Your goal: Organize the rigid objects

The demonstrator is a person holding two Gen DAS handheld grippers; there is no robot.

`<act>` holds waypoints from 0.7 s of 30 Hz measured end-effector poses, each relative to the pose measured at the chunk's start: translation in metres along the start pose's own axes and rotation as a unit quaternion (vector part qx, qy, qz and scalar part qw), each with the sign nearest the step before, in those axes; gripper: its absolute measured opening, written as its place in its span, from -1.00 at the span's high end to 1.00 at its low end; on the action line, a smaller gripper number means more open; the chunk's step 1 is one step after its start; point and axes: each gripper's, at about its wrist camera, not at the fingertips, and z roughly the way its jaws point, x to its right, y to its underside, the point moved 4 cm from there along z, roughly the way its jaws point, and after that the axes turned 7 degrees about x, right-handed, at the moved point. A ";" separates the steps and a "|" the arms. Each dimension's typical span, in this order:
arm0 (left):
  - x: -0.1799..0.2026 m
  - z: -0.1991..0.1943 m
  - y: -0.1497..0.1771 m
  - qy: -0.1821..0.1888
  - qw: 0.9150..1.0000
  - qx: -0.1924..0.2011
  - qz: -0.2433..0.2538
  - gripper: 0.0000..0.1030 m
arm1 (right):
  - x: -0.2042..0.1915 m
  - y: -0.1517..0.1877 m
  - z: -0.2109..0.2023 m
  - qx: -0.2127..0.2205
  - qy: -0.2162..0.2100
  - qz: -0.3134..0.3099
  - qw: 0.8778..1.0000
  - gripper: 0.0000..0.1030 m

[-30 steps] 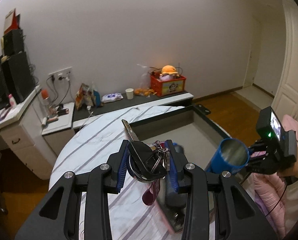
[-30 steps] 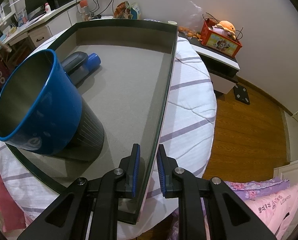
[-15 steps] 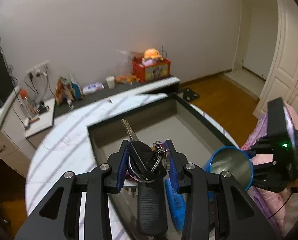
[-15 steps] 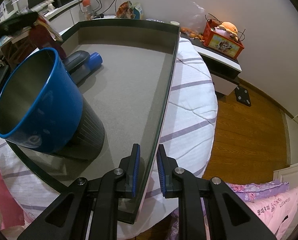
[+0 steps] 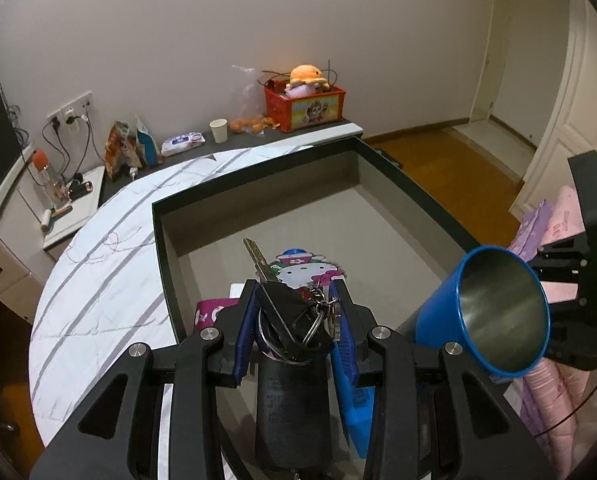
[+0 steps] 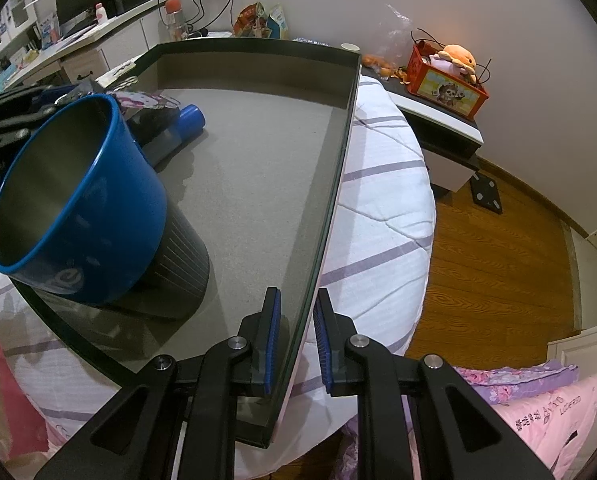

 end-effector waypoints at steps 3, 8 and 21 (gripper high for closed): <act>-0.002 -0.006 0.000 -0.003 1.000 0.005 -0.001 0.31 | 0.000 0.001 0.000 -0.001 0.001 0.000 1.000 0.64; -0.003 -0.011 -0.004 -0.008 1.000 0.015 -0.004 0.25 | 0.001 0.001 0.000 -0.001 0.001 0.003 1.000 0.65; -0.004 -0.044 -0.008 -0.039 0.997 0.059 -0.006 -0.85 | 0.000 0.000 0.001 -0.001 0.004 0.008 1.000 0.65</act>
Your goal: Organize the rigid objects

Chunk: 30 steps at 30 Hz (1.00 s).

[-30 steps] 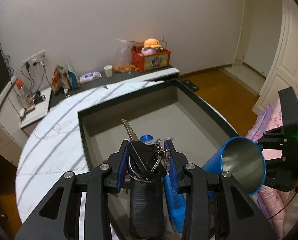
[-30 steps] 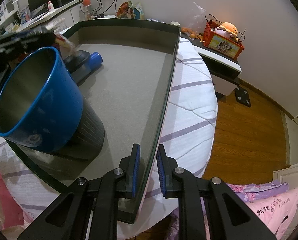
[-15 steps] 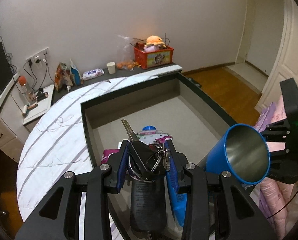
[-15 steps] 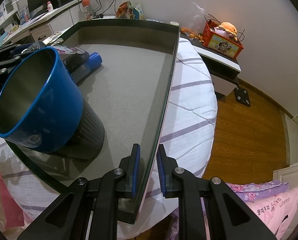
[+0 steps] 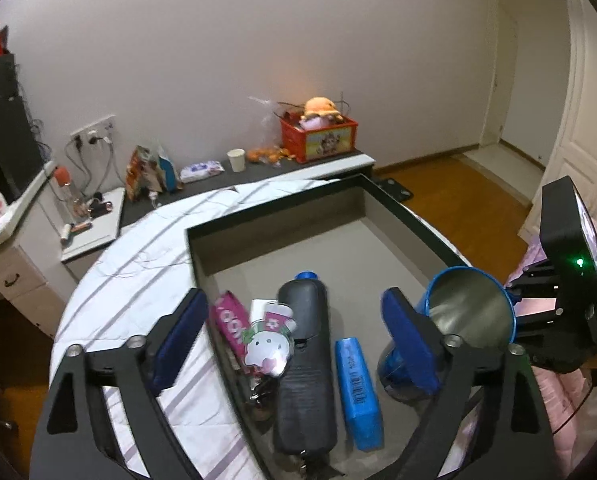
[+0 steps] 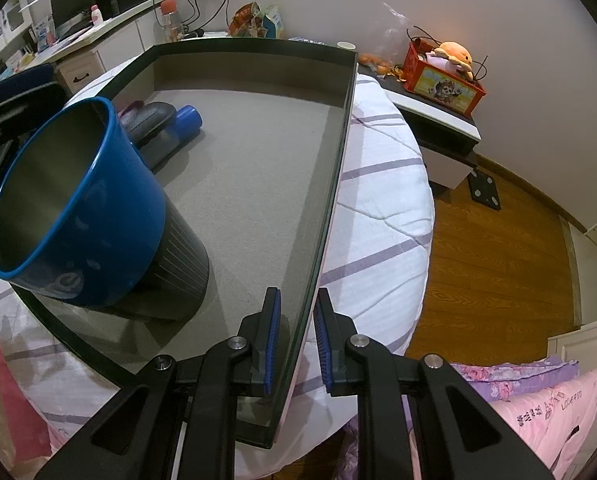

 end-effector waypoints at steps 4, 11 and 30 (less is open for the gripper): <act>-0.010 -0.018 0.003 -0.033 0.999 0.018 0.008 -0.97 | 0.000 0.000 0.000 0.000 0.002 0.001 1.000 0.65; -0.032 -0.050 0.012 -0.076 0.996 0.032 0.013 -0.99 | -0.002 0.000 0.000 -0.001 0.012 0.000 1.000 0.65; -0.051 -0.128 0.037 -0.110 0.990 0.069 -0.046 -0.99 | -0.021 -0.012 -0.075 0.081 0.023 0.000 0.996 0.11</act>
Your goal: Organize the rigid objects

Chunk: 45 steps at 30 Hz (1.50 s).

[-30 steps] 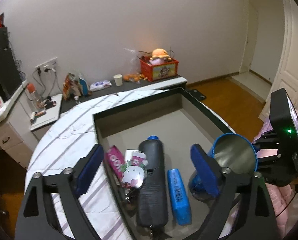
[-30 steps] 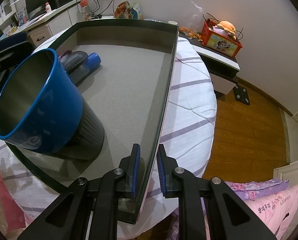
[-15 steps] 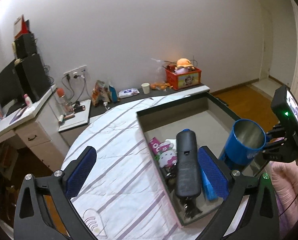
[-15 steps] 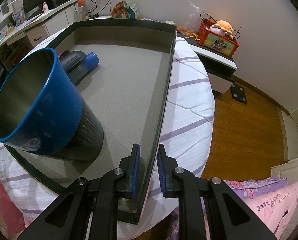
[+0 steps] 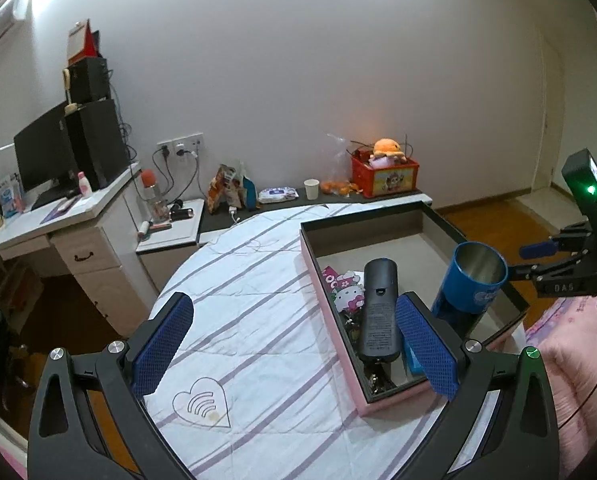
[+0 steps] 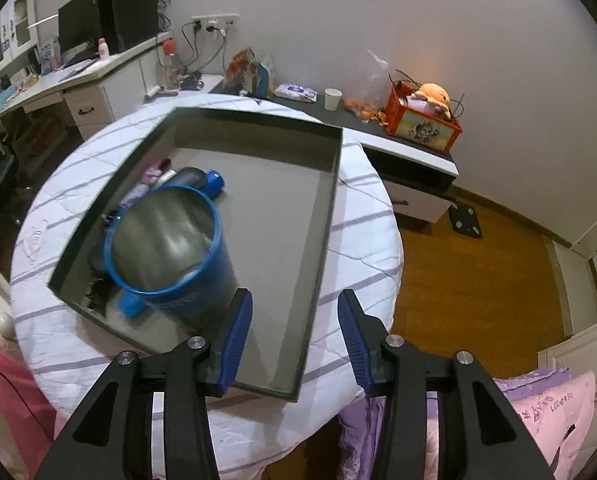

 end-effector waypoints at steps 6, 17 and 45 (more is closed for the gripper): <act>0.003 -0.015 0.000 -0.001 1.000 0.006 -0.016 -0.99 | -0.006 -0.002 -0.014 0.019 0.001 0.001 1.000 0.06; -0.004 -0.060 -0.009 -0.071 0.996 0.040 -0.019 -0.99 | -0.034 -0.023 -0.102 0.168 -0.026 0.012 0.985 -0.64; 0.004 -0.121 -0.009 -0.111 0.990 0.088 -0.026 -1.00 | -0.099 0.000 -0.130 0.287 -0.077 0.047 0.954 -1.00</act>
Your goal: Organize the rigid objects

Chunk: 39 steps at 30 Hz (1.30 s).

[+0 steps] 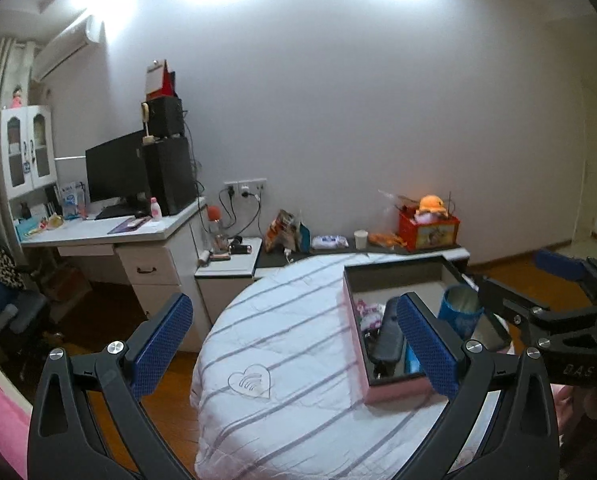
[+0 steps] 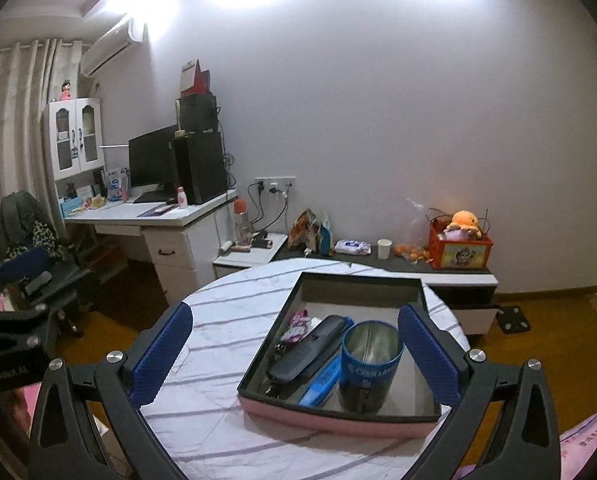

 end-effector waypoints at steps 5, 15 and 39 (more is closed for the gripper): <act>0.008 0.007 0.009 0.011 1.000 -0.022 0.000 -1.00 | 0.006 0.006 -0.003 -0.018 0.014 0.002 1.000 -1.00; 0.029 0.019 0.021 0.034 0.998 -0.054 0.006 -1.00 | 0.021 0.020 -0.003 -0.046 0.027 0.010 0.999 -1.00; 0.041 -0.007 -0.049 0.025 0.999 0.036 0.011 -1.00 | 0.026 -0.044 -0.029 0.016 0.050 -0.030 0.998 -1.00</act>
